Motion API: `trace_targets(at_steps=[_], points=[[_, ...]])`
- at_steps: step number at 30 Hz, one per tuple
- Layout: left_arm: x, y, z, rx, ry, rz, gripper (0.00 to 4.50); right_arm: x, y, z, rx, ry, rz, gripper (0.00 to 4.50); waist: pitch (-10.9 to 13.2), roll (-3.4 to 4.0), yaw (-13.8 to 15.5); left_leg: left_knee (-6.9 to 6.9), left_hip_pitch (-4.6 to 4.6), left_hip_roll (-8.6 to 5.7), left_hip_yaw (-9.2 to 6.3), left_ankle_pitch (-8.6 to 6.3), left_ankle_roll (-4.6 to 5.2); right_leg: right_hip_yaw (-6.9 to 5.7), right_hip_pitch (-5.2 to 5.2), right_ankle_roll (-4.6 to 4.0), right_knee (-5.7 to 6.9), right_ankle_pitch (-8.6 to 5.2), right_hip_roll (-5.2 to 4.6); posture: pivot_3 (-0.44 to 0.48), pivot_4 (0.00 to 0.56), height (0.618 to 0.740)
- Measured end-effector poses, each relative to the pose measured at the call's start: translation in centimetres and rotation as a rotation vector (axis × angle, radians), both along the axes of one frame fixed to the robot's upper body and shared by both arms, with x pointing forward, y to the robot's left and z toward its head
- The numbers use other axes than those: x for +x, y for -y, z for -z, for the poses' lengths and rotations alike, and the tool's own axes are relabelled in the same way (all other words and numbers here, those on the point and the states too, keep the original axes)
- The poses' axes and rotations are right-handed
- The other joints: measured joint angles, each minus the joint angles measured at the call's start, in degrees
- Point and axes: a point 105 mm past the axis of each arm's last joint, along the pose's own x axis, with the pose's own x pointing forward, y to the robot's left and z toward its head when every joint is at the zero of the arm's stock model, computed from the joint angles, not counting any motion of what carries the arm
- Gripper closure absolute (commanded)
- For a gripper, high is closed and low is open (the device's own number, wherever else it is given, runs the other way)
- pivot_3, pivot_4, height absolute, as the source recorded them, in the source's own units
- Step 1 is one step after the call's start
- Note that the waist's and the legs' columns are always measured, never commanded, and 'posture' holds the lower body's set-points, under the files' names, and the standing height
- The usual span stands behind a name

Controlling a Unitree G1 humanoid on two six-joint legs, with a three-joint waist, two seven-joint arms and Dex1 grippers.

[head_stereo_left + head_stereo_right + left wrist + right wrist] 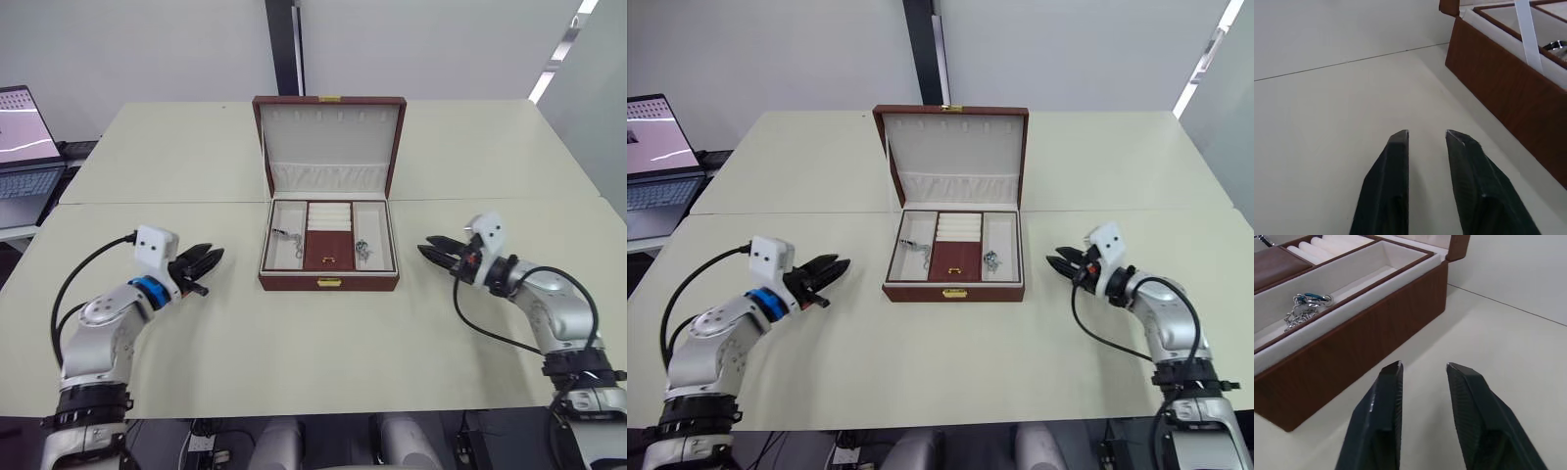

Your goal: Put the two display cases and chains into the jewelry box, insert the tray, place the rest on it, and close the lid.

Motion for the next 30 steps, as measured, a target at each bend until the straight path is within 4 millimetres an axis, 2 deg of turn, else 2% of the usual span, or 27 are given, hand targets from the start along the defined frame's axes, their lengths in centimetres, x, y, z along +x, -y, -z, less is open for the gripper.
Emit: trace_targets(at_steps=[1,2,3,9,13,19,22,30], points=[[0.3,0.7,0.1,-0.005,0.0,0.019,4.47,0.2,-0.7,-0.1,0.002,0.009,-0.015,4.12,0.0,0.0,0.0,0.0,0.0,0.0,0.0,0.01,-0.03,0.0,0.0,0.0,0.0,0.0,0.0,0.0,0.15,0.74],[0.5,1.3,0.1,-0.015,0.0,0.031,4.5,0.3,-1.1,-0.1,-0.003,0.015,-0.024,4.42,0.0,0.0,0.0,0.0,0.0,0.0,0.0,0.04,-0.07,-0.01,-0.01,-0.01,-0.01,0.0,0.0,0.0,0.15,0.74],[0.8,1.8,0.2,-0.025,-0.002,0.041,4.5,0.4,-1.5,0.0,-0.008,0.018,-0.031,4.48,0.0,-0.01,0.0,-0.01,-0.01,0.0,0.0,0.05,-0.09,-0.05,-0.02,-0.01,-0.01,0.0,0.0,0.0,0.15,0.74],[1.3,4.3,0.3,-0.037,-0.01,0.12,4.5,0.3,-3.0,0.7,0.007,0.004,-0.057,4.48,0.0,-0.01,-0.1,0.0,-0.08,-0.01,-0.01,0.12,-0.21,-0.01,-0.15,-0.02,0.01,0.02,0.0,0.0,0.15,0.74],[1.1,4.6,0.4,-0.032,-0.019,0.136,4.5,0.3,-3.0,0.7,0.006,0.004,-0.058,4.48,0.0,0.0,-0.2,-0.01,-0.08,-0.01,0.0,0.12,-0.21,-0.04,-0.23,-0.04,0.08,0.03,0.02,0.0,0.15,0.74],[-0.3,5.0,1.0,-0.024,-0.053,0.174,4.5,-0.5,-3.0,0.9,0.023,-0.014,-0.058,4.48,0.0,0.0,0.0,-0.02,-0.18,0.02,-0.03,0.12,-0.21,-0.02,-0.32,-0.04,0.06,0.03,-0.02,0.0,0.15,0.74],[-1.5,5.1,1.0,-0.017,-0.066,0.197,4.5,-1.7,-2.8,1.0,0.035,-0.033,-0.065,4.48,0.0,0.01,0.0,-0.01,-0.45,0.05,-0.09,0.13,-0.23,-0.03,-0.55,-0.04,0.04,0.03,-0.04,0.0,0.15,0.74],[-4.8,5.4,1.5,0.009,-0.125,0.233,4.5,-5.2,-2.7,1.7,0.02,-0.091,-0.09,4.48,-0.1,0.02,0.0,0.0,-0.42,0.05,-0.11,0.0,-0.01,-0.03,-0.48,-0.04,0.02,0.03,-0.07,0.0,0.15,0.74]])
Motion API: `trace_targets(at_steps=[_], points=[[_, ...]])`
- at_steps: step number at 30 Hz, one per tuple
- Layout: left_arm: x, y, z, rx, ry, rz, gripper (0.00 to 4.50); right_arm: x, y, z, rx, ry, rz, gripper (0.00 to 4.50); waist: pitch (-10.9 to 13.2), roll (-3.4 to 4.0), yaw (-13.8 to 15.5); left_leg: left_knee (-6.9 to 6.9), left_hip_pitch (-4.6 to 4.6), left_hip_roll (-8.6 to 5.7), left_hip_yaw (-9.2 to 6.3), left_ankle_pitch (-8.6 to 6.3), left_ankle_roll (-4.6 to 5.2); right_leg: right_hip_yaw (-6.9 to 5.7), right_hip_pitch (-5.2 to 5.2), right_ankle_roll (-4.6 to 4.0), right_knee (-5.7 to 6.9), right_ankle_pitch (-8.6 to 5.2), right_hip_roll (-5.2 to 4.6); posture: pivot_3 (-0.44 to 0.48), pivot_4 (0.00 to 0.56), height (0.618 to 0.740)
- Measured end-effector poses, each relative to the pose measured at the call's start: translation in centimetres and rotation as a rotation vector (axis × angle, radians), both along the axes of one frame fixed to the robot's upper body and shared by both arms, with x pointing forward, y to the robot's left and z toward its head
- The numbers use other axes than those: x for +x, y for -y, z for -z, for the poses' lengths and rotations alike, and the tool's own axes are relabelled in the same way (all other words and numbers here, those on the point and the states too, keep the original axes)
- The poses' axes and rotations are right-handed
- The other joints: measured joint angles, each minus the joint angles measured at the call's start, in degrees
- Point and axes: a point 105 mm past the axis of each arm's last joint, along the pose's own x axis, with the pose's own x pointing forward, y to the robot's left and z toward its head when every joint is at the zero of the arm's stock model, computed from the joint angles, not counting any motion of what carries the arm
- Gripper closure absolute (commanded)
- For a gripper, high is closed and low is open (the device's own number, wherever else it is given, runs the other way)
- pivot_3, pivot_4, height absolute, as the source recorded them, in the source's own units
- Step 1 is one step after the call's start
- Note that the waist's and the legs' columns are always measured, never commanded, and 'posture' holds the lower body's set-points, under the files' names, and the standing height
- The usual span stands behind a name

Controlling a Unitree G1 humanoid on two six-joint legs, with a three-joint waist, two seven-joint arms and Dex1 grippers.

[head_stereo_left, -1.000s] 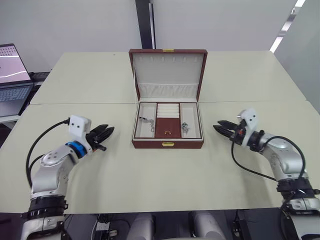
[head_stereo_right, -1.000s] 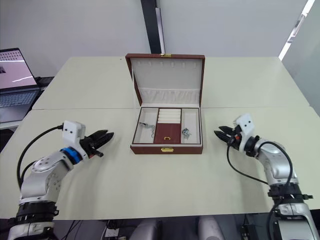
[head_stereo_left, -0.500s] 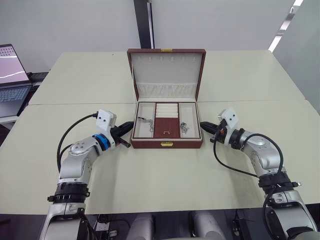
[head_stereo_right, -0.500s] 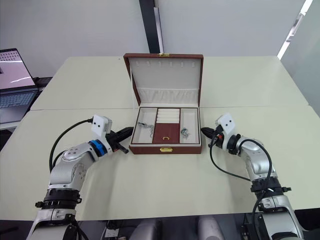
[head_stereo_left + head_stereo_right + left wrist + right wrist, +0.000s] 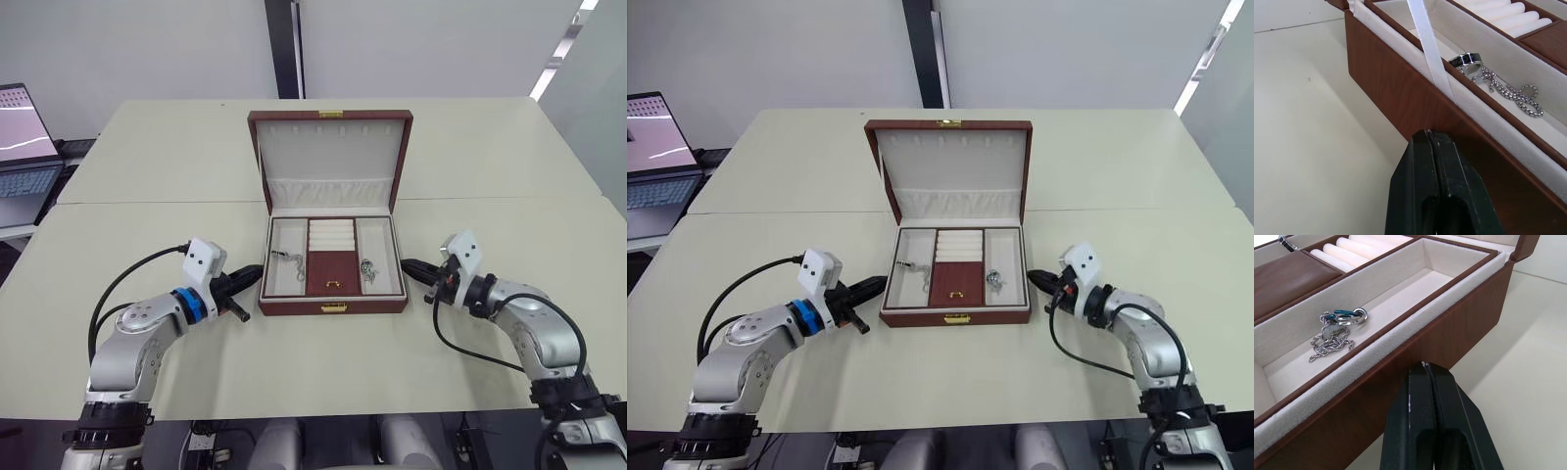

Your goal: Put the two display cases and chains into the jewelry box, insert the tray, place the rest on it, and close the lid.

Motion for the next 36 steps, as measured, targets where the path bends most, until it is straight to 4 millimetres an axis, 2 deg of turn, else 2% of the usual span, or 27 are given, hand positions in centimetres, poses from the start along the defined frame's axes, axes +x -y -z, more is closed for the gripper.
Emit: trace_targets(at_steps=[5,9,18,28,32,36], points=[[-2.4,-0.2,0.3,0.009,-0.041,0.006,4.5,-1.9,-0.1,0.4,-0.009,-0.036,-0.011,4.48,0.0,0.01,-0.1,-0.02,0.05,0.01,0.0,-0.01,0.02,0.01,0.02,0.0,0.01,0.0,0.06,0.0,0.15,0.74],[-3.4,-0.4,0.5,0.011,-0.062,0.006,4.5,-2.7,-0.2,0.6,-0.009,-0.056,-0.015,4.48,0.0,0.0,-0.1,0.0,0.09,0.0,0.03,-0.01,0.02,0.02,0.06,0.0,0.02,0.0,0.06,0.0,0.15,0.74],[-3.7,-0.9,1.1,0.002,-0.043,0.018,4.5,-3.1,-0.4,0.8,0.002,-0.09,-0.012,4.48,0.0,0.0,0.0,-0.01,0.33,-0.01,0.13,-0.01,0.02,0.01,0.22,-0.08,0.05,0.04,0.19,0.0,0.15,0.74],[-4.0,-1.5,3.0,-0.003,-0.063,0.039,4.5,-3.4,-0.5,0.8,0.017,-0.101,-0.007,4.48,0.0,0.0,-0.1,-0.01,0.4,0.0,0.13,-0.01,0.02,0.03,0.25,-0.1,0.07,0.06,0.22,0.0,0.15,0.74],[-4.2,-1.8,2.9,-0.03,-0.018,0.039,4.5,-3.3,-0.3,0.7,0.018,-0.094,-0.004,4.48,0.0,-0.01,-0.1,-0.01,0.39,0.0,0.12,-0.01,0.02,0.04,0.25,-0.11,0.07,0.06,0.23,0.0,0.15,0.74],[-5.2,-3.3,1.2,-0.043,0.087,-0.016,4.5,-2.5,0.3,-0.5,0.054,-0.064,-0.007,4.48,0.0,-0.02,-0.2,0.0,0.41,0.06,0.13,-0.01,0.02,0.06,0.24,-0.15,0.07,0.09,0.21,0.0,0.15,0.74]])
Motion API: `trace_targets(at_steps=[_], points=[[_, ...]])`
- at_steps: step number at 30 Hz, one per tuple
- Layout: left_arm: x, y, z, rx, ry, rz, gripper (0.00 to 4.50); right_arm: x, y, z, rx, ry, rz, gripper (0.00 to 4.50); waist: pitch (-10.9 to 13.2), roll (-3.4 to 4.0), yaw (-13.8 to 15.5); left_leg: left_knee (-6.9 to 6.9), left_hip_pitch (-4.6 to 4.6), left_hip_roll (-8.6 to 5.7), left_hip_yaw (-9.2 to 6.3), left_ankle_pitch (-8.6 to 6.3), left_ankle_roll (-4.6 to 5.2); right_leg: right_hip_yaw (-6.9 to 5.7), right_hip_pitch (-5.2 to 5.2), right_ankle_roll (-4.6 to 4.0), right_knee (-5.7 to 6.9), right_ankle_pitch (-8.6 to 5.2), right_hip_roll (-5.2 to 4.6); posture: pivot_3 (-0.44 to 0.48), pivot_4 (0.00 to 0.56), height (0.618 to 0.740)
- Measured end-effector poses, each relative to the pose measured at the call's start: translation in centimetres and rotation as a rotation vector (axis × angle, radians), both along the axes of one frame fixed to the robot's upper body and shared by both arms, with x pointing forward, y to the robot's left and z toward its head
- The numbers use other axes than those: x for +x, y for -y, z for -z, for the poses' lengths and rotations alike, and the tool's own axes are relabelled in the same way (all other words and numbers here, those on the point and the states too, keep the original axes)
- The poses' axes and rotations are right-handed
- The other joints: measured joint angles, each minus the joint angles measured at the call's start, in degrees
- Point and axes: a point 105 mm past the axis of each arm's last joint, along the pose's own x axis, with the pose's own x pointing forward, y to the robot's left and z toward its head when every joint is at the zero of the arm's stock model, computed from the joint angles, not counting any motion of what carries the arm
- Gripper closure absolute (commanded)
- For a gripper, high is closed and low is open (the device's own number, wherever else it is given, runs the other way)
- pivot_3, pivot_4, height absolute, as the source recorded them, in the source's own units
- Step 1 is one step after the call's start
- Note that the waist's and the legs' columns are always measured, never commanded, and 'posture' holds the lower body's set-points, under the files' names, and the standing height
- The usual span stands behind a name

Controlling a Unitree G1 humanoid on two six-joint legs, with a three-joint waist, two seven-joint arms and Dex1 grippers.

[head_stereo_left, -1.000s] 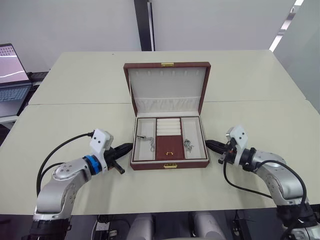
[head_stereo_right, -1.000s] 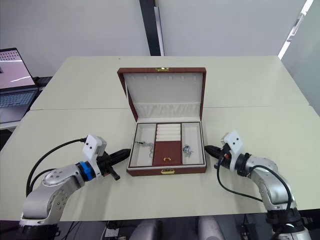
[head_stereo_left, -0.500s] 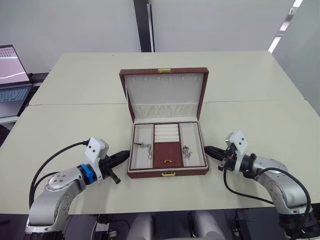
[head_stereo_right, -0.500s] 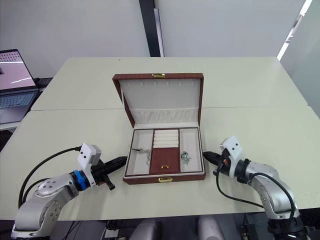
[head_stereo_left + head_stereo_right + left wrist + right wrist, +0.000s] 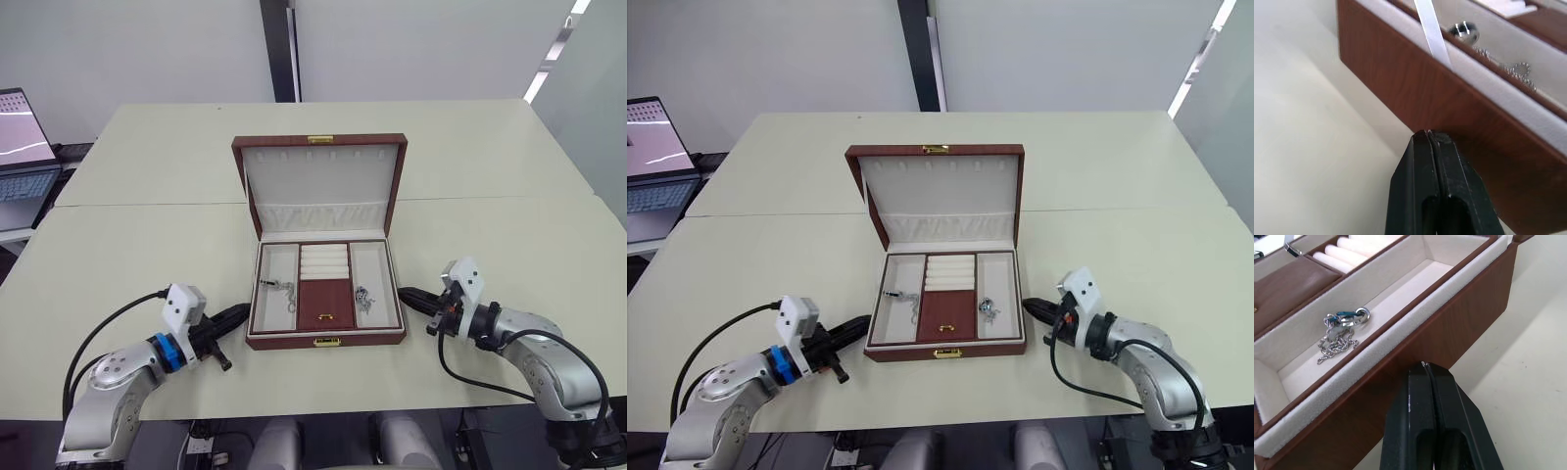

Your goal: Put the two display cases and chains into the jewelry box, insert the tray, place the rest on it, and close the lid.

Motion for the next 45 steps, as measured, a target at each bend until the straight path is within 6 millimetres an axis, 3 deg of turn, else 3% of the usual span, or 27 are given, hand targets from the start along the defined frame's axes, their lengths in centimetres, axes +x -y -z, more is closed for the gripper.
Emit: trace_targets(at_steps=[6,11,14,17,24,31,39,42,45], points=[[-3.3,-1.0,-1.8,0.023,0.099,-0.052,4.5,2.1,2.8,-0.7,-0.01,0.039,0.066,4.48,0.0,-0.01,0.3,0.02,0.1,0.0,0.13,0.0,0.01,-0.03,0.25,0.01,-0.1,0.01,-0.06,0.0,0.15,0.74],[-6.6,-0.2,-3.7,-0.027,0.208,-0.107,4.5,4.2,4.3,-0.7,-0.004,0.061,0.094,4.48,0.0,-0.02,0.3,0.03,0.16,0.0,0.31,0.0,0.01,0.01,0.29,0.04,-0.11,0.02,-0.12,0.0,0.15,0.74],[-9.1,0.6,-4.5,-0.046,0.248,-0.107,4.5,6.1,5.2,-1.7,-0.02,0.108,0.103,4.48,0.0,-0.03,0.0,0.04,0.2,-0.03,0.47,0.0,0.01,0.08,0.3,0.04,-0.14,0.02,-0.07,0.0,0.15,0.74],[-10.2,0.8,-4.4,-0.043,0.26,-0.109,4.5,7.5,5.7,-2.9,-0.018,0.155,0.11,4.48,0.0,-0.02,0.1,0.04,0.2,-0.02,0.45,0.0,0.01,0.07,0.31,0.03,-0.15,0.02,0.07,0.0,0.15,0.74],[-10.7,1.5,-4.7,-0.048,0.331,-0.112,4.5,10.9,6.5,-5.1,-0.034,0.237,0.149,4.48,0.0,-0.04,0.1,0.03,0.18,-0.04,0.46,-0.01,0.02,0.11,0.31,0.02,-0.18,0.03,0.08,0.0,0.15,0.74],[-11.2,3.1,-5.9,-0.071,0.387,-0.145,4.5,13.9,5.2,-5.6,-0.039,0.26,0.159,4.48,0.0,-0.04,-0.3,0.03,0.19,-0.03,0.49,-0.01,0.02,0.16,0.29,0.01,-0.16,0.03,0.1,0.0,0.15,0.74],[-10.5,4.8,-7.8,-0.071,0.454,-0.178,4.5,15.2,3.4,-7.1,-0.026,0.3,0.127,4.48,0.0,-0.04,-0.5,0.02,0.18,-0.03,0.45,-0.01,0.02,0.14,0.29,0.01,-0.15,0.04,0.09,0.0,0.15,0.74],[-10.2,5.1,-8.0,-0.066,0.447,-0.185,4.5,15.4,3.0,-6.9,-0.014,0.29,0.12,4.48,0.0,-0.02,-0.6,0.02,0.17,-0.03,0.46,-0.01,0.02,0.16,0.28,0.0,-0.14,0.04,0.09,0.0,0.15,0.74],[-9.6,5.2,-7.9,-0.062,0.435,-0.188,4.5,15.8,2.1,-8.2,0.016,0.314,0.107,4.48,0.1,0.03,-0.9,0.02,0.18,-0.03,0.46,-0.01,0.02,0.16,0.26,0.0,-0.09,0.04,0.1,0.0,0.15,0.74]])
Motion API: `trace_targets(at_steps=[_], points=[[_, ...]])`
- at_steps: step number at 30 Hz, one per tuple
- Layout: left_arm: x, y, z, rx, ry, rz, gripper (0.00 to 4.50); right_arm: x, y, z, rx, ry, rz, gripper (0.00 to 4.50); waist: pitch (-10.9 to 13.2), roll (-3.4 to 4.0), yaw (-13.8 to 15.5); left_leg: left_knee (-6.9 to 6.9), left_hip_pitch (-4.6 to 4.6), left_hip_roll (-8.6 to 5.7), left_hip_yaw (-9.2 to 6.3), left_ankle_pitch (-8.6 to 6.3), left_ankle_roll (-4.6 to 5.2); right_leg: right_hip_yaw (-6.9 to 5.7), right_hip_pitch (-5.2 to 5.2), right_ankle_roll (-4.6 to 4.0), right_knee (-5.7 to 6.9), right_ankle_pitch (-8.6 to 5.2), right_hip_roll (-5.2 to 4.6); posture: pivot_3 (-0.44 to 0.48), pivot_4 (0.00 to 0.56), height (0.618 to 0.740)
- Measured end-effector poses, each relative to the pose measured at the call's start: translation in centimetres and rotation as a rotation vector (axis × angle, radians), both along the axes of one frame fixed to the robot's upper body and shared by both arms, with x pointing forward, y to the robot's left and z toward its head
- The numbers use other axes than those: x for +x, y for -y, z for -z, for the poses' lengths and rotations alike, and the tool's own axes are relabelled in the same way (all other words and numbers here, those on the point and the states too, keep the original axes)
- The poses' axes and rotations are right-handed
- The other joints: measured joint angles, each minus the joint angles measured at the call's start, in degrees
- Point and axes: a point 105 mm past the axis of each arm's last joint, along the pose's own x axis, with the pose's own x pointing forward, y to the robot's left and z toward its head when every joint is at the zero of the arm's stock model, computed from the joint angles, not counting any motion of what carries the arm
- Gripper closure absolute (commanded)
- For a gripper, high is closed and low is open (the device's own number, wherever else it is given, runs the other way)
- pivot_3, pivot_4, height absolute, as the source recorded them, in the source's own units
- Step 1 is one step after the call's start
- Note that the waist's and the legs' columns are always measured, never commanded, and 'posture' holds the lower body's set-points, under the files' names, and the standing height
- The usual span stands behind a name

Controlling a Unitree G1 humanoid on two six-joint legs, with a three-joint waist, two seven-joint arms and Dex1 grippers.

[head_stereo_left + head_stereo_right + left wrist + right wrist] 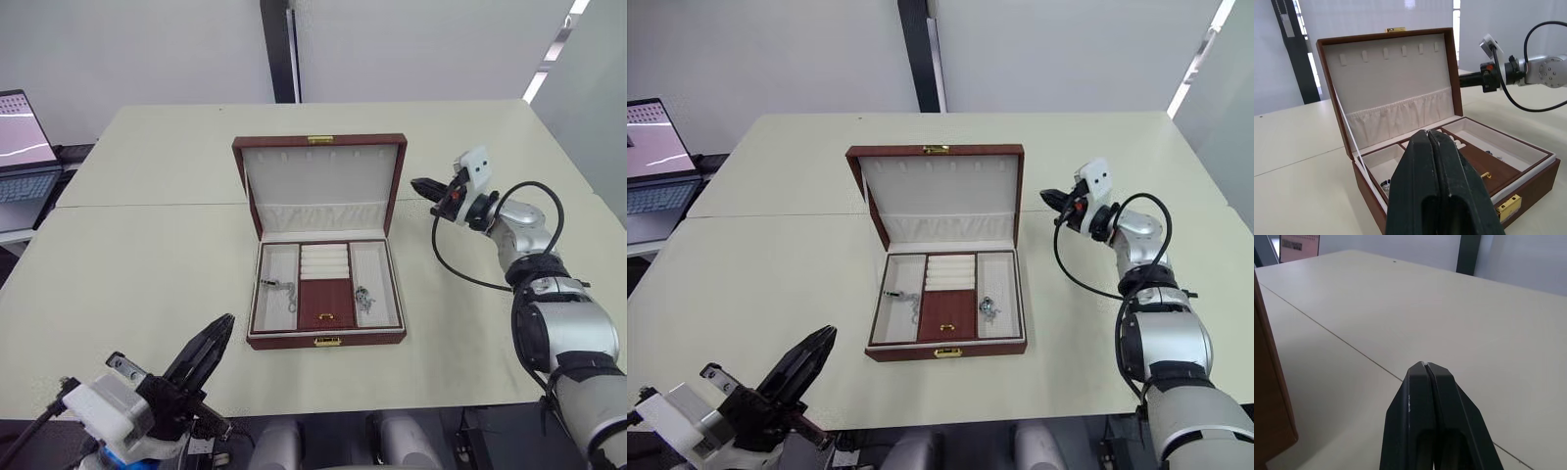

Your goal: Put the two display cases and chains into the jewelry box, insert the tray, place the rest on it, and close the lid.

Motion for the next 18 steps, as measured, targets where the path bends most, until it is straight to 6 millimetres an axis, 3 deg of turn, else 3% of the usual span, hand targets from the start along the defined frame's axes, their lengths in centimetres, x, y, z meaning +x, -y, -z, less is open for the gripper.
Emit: trace_targets(at_steps=[4,18], points=[[0.5,0.4,-0.6,0.009,0.003,0.007,4.5,0.2,-1.5,-2.2,0.022,0.057,-0.048,4.48,0.0,0.01,-0.3,-0.01,0.0,0.02,-0.01,0.0,0.0,0.0,0.0,-0.01,0.0,0.0,0.03,0.0,0.15,0.74],[0.6,1.4,-1.3,0.007,-0.041,0.009,4.5,-1.1,-3.7,-3.1,0.082,0.042,-0.241,4.48,0.0,0.02,-0.3,-0.02,-0.01,0.02,-0.03,0.0,0.0,0.0,-0.01,-0.01,-0.01,0.0,0.0,0.0,0.15,0.74]])
